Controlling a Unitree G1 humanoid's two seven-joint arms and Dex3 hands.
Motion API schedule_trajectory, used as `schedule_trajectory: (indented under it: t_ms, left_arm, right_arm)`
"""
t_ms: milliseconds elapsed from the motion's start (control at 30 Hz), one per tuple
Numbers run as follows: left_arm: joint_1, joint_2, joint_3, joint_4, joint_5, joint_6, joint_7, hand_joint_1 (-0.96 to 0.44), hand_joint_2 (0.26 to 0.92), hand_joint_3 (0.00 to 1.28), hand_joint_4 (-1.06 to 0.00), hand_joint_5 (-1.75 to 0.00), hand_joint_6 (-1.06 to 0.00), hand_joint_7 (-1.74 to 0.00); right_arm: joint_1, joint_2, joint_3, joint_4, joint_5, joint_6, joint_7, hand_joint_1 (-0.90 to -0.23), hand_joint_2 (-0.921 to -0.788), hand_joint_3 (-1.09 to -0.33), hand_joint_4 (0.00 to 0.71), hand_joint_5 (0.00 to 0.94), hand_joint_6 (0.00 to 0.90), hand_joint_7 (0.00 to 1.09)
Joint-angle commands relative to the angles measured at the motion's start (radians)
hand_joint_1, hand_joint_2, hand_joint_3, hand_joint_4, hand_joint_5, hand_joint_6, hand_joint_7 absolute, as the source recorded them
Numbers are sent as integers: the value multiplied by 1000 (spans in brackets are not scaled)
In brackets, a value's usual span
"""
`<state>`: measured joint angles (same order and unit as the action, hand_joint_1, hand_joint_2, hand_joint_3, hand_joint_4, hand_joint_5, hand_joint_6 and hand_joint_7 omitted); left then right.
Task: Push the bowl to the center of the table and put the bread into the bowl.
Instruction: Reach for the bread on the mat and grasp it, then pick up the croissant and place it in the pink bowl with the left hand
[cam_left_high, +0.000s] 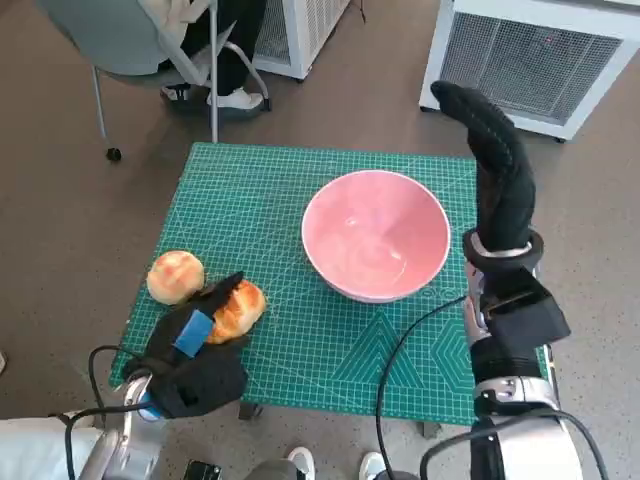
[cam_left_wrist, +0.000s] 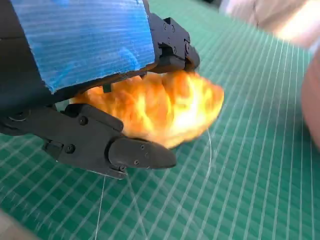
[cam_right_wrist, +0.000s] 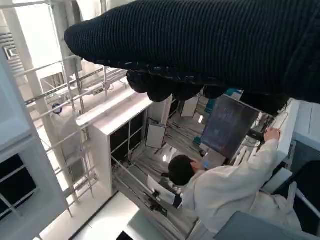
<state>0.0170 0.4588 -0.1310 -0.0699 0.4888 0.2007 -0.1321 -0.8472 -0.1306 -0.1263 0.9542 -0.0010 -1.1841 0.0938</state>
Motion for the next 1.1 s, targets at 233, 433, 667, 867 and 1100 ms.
schedule_trajectory:
  t_ms: [233, 433, 667, 867, 1100]
  left_arm:
    - [69, -33, 18, -62, -82, -55, -17, 2, 921, 152, -664, -1184, -463, -1327]
    - [76, -44, 28, -164, -118, -77, -39, 3, 921, 141, -676, -1179, -474, -1315]
    - [9, -72, 33, -266, -138, -73, -57, 3, 921, 116, -701, -1147, -504, -1293]
    - [-149, -123, 24, -296, -151, -74, -52, 3, 920, 102, -687, -1159, -550, -1255]
    - [-348, -198, -20, -198, -122, -172, 16, 2, 920, 68, -699, -1154, -610, -1185]
  right_arm:
    - [28, 10, 0, 0, 16, 1, 1, -576, -921, -773, 392, 3, 195, 365]
    - [31, 8, 0, 0, 22, 2, 6, -573, -921, -771, 392, 2, 196, 363]
    - [29, 6, -2, 6, 30, 7, 12, -569, -921, -769, 392, 2, 197, 360]
    - [27, 2, -1, 11, 36, 8, 16, -562, -921, -771, 392, 2, 198, 358]
    - [25, 2, 2, 5, 44, 14, 25, -560, -921, -772, 392, 1, 199, 357]
